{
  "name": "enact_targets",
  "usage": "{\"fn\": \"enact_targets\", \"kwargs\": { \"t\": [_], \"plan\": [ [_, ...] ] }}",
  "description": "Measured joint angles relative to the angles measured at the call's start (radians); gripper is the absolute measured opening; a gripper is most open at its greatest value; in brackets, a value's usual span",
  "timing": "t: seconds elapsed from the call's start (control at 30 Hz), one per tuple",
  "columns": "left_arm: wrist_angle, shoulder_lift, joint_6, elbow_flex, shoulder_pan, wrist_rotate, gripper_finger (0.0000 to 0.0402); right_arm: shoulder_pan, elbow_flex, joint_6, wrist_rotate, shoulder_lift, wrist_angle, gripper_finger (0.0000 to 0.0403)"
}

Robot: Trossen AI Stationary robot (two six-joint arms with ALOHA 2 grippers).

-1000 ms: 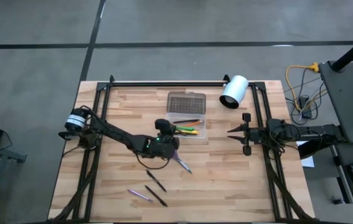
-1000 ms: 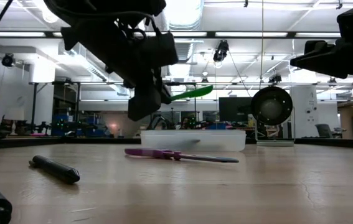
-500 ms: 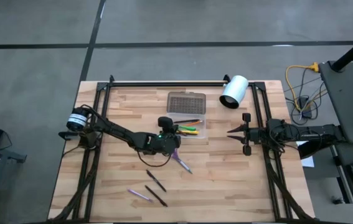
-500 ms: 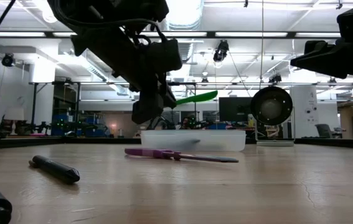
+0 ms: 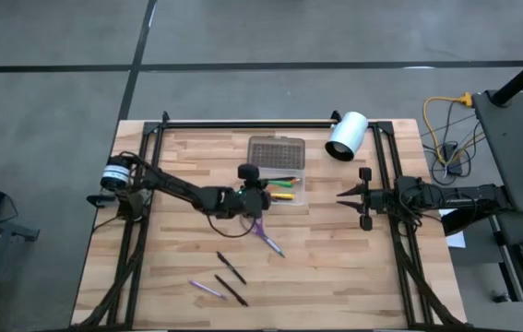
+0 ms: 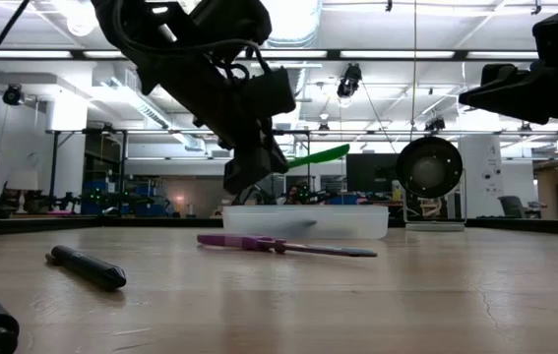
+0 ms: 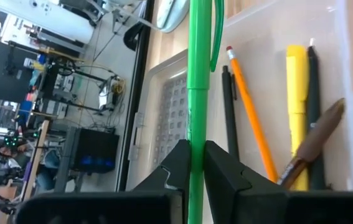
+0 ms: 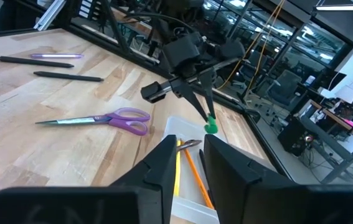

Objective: Pick & place school supplies into a supply box
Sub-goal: Put the green pen into the transparent bin, then put the purple pen into the transparent bin

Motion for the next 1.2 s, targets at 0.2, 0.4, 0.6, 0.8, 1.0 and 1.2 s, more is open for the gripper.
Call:
{"fn": "enact_targets", "kwargs": {
  "t": [0.2, 0.4, 0.6, 0.8, 1.0, 1.2],
  "plan": [
    [0.000, 0.000, 0.000, 0.000, 0.010, 0.000, 0.0043, 0.000, 0.000, 0.000, 0.000, 0.000, 0.000, 0.0068],
    [-0.001, 0.000, 0.000, 0.000, 0.011, 0.000, 0.0059, 0.000, 0.000, 0.000, 0.000, 0.000, 0.000, 0.0074],
    [-0.001, 0.000, 0.000, 0.000, 0.011, 0.000, 0.0060, 0.000, 0.000, 0.000, 0.000, 0.000, 0.000, 0.0081],
    [-0.001, 0.000, 0.000, 0.001, 0.005, -0.001, 0.0061, 0.000, 0.000, 0.000, 0.000, 0.000, 0.000, 0.0077],
    [-0.021, -0.001, -0.002, 0.002, -0.015, -0.001, 0.0061, 0.000, 0.000, 0.000, 0.000, 0.000, 0.000, 0.0069],
    [-0.047, -0.001, -0.006, 0.003, -0.056, -0.001, 0.0061, 0.000, 0.000, 0.000, 0.000, -0.001, 0.000, 0.0071]
  ]
}}
